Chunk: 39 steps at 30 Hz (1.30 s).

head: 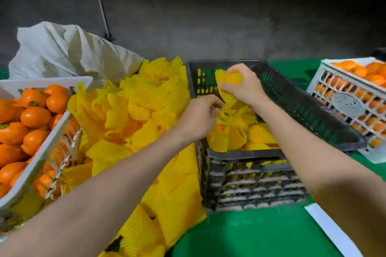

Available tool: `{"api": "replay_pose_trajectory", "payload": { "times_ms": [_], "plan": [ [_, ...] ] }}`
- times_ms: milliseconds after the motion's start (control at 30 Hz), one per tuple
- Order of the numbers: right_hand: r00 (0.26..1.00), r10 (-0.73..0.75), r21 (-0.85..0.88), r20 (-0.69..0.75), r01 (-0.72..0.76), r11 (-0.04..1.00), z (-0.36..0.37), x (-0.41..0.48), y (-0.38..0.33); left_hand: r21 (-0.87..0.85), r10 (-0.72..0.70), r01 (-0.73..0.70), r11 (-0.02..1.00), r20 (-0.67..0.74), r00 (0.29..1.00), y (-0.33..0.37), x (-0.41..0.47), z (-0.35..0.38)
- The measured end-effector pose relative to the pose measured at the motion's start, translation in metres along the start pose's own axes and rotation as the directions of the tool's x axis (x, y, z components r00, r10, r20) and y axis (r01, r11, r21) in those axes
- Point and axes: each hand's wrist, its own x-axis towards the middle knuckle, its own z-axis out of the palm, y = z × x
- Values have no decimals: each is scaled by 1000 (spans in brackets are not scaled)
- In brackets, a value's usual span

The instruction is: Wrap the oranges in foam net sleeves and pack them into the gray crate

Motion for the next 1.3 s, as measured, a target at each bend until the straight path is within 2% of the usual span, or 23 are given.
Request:
{"api": "replay_pose_trajectory", "payload": {
  "times_ms": [33, 100, 167, 267, 400, 433, 500, 567, 667, 733, 800, 867, 933, 1000, 1067, 1167, 1233, 1300],
  "plan": [
    [993, -1, -164, 117, 20, 986, 2, 13, 15, 106, -1, -8, 994, 87, 996, 0, 8, 9],
    [930, 19, -421, 368, 148, 895, 14, 32, 39, 365, -38, -44, 930, 215, 976, -2, 17, 24],
    [858, 78, -555, 507, 256, 791, 33, 42, 56, 477, -63, -65, 877, 247, 967, -6, 18, 28],
    [806, 151, -581, 572, 268, 768, 59, 47, 75, 447, -64, -51, 893, 238, 969, -9, 16, 27],
    [621, 253, -550, 742, 348, 759, 75, 43, 95, 377, -53, -29, 926, 208, 977, -7, 13, 27],
    [596, 282, -548, 752, 328, 769, 74, 44, 99, 346, -53, -17, 938, 192, 980, -7, 12, 26],
    [616, 340, -585, 710, 250, 772, 67, 45, 101, 250, -37, 0, 968, 145, 989, -9, 9, 24],
    [708, 302, -618, 638, 237, 750, 58, 43, 93, 81, -34, 29, 996, 67, 997, -8, 3, 19],
    [835, 7, -490, 550, 316, 812, 44, 29, 59, -152, -112, 107, 983, -27, 993, -14, -11, -6],
    [883, -241, -357, 402, 393, 847, 33, 20, 33, -227, -184, 165, 960, -69, 980, -25, -18, -37],
    [884, -413, -227, 217, 457, 860, 28, 5, 1, -279, -271, 235, 931, -96, 958, -42, -30, -75],
    [853, -518, -64, 63, 522, 851, 31, -19, -38, -271, -329, 285, 919, -133, 935, -58, -43, -110],
    [817, -576, 117, 23, 570, 813, 47, -51, -73, -250, -362, 317, 915, -160, 918, -71, -56, -135],
    [764, -632, 211, 132, 601, 771, 75, -85, -97, -244, -392, 343, 907, -192, 900, -82, -69, -150],
    [673, -635, 217, 380, 602, 768, 117, -114, -108, -249, -421, 367, 896, -220, 880, -93, -83, -160],
    [563, -416, 51, 714, 550, 834, 180, -142, -113, -272, -448, 384, 882, -232, 864, -106, -105, -171],
    [519, -321, -47, 793, 576, 816, 212, -151, -113, -250, -450, 396, 884, -218, 866, -114, -122, -177],
    [545, -256, -114, 799, 555, 824, 232, -156, -113, -246, -462, 412, 878, -203, 864, -121, -138, -184]
  ]
}}
